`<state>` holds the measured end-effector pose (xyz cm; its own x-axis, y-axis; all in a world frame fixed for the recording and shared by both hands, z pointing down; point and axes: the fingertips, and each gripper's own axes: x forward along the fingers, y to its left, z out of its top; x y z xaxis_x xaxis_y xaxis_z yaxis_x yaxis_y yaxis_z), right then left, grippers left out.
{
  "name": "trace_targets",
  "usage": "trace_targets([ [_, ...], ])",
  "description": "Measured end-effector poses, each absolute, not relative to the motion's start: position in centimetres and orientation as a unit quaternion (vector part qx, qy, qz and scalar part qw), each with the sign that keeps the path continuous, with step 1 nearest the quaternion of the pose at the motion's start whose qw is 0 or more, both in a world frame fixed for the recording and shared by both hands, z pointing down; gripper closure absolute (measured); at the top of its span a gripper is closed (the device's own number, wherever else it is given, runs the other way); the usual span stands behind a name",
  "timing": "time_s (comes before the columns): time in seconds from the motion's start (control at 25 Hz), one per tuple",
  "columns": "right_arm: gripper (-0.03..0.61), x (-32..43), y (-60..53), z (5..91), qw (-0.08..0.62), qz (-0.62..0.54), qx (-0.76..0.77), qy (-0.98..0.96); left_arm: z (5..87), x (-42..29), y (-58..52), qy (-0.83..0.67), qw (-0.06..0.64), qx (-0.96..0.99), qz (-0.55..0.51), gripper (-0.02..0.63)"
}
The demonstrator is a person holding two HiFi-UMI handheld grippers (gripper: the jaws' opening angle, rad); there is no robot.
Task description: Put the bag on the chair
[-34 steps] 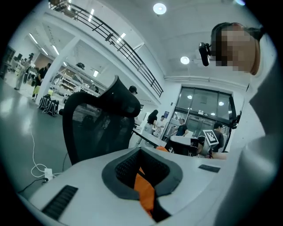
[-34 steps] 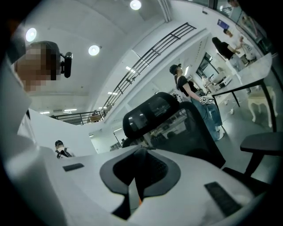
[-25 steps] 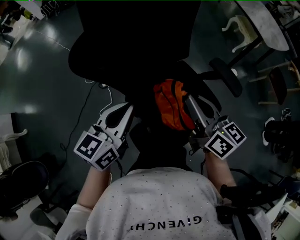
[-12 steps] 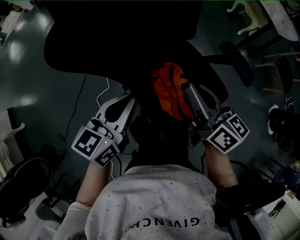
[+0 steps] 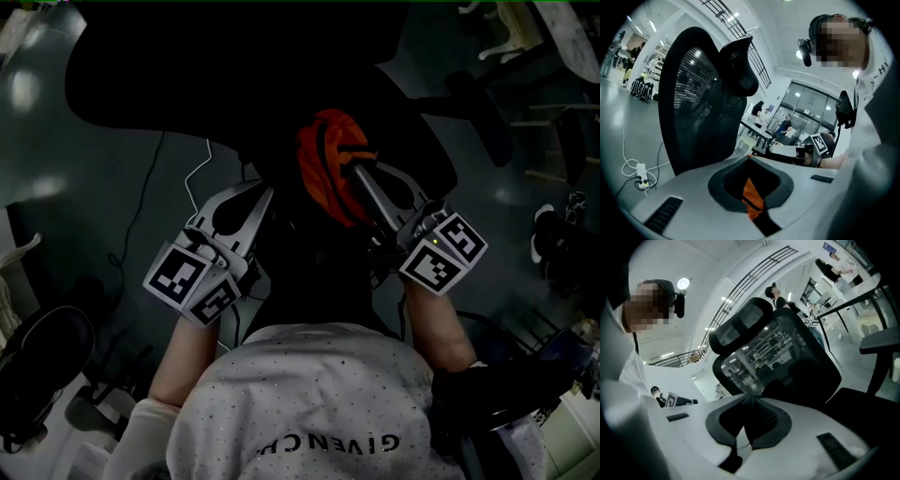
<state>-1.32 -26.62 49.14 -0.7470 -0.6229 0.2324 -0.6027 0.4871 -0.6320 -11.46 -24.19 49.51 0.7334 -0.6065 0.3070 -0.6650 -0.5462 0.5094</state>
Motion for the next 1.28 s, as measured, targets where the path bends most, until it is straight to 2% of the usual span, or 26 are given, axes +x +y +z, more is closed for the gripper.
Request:
trace_targets([
  [0.88, 0.571, -3.5, -24.0, 56.6, -0.108, -0.373, -0.362, 0.847, 51.8, -12.1, -24.0, -0.359, 0.335, 0.869, 0.059, 0.612],
  [1.28, 0.569, -3.5, -23.8, 57.4, -0.118, -0.372, -0.363, 0.846, 52.8, -12.1, -23.6, -0.359, 0.338, 0.867, 0.068, 0.612],
])
